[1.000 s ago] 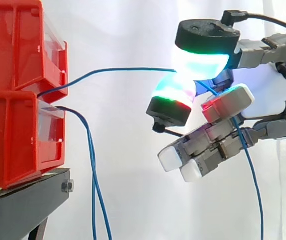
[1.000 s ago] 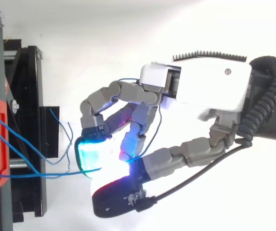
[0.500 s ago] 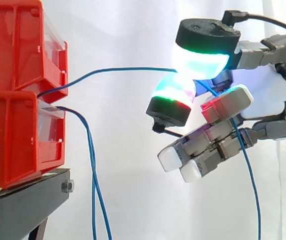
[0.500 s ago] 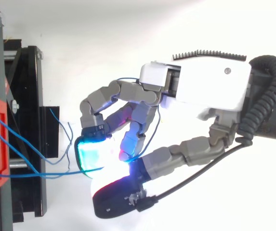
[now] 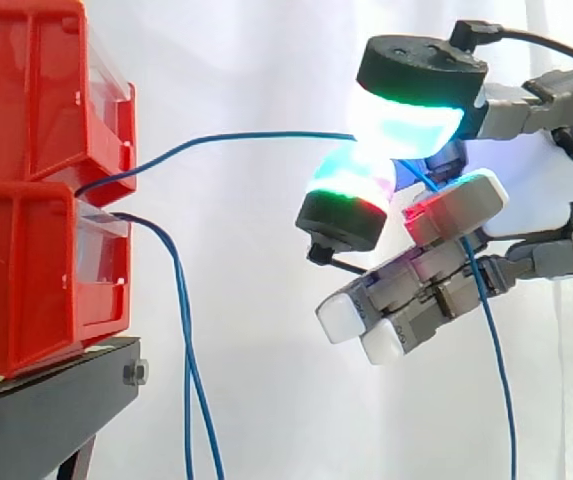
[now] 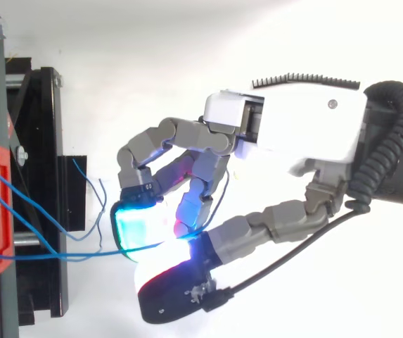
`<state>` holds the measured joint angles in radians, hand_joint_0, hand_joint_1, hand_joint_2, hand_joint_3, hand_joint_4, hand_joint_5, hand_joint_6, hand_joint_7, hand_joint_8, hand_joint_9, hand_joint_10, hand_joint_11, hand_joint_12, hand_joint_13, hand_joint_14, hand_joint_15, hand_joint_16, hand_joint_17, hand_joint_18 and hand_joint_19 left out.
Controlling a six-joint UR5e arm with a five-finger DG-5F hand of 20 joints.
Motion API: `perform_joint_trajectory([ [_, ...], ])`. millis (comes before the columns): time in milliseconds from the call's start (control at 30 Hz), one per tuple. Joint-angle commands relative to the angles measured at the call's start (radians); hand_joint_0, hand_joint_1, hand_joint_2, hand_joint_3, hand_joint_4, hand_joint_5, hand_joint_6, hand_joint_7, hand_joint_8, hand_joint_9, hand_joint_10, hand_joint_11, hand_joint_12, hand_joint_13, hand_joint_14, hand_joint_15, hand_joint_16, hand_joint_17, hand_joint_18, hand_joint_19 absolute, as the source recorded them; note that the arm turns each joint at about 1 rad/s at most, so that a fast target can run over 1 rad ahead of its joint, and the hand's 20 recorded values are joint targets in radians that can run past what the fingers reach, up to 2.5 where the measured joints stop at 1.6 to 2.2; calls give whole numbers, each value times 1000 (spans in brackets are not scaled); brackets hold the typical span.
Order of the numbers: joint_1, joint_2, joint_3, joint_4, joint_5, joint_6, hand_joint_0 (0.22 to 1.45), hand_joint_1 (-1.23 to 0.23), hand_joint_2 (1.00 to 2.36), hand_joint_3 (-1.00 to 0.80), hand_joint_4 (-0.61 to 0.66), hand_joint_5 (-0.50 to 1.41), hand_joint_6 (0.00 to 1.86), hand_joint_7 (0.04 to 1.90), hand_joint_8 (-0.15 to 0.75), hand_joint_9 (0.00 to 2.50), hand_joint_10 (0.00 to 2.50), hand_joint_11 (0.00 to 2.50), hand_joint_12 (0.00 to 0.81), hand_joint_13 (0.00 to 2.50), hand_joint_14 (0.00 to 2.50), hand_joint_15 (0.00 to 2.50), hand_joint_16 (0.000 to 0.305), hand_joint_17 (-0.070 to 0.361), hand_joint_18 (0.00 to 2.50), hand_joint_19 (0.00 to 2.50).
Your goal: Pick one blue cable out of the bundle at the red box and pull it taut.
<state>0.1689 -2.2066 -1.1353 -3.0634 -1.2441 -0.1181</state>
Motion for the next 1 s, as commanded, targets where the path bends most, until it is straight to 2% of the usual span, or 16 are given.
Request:
perform_joint_trajectory([
  [0,0,1,-1,0,0,0,555,-808,1010,-385,170,-65,852,1292,421,1327,20,1098,401,702,12,332,56,125,654,318],
  [667,1,-1,0,0,0,0,522,-700,1005,-438,150,-59,846,1256,431,1358,20,1075,410,735,12,334,58,129,696,325],
  [967,0,1,0,2,2,0,589,-667,1015,-314,112,-53,842,1261,408,1363,20,1074,390,747,12,342,54,122,692,343],
])
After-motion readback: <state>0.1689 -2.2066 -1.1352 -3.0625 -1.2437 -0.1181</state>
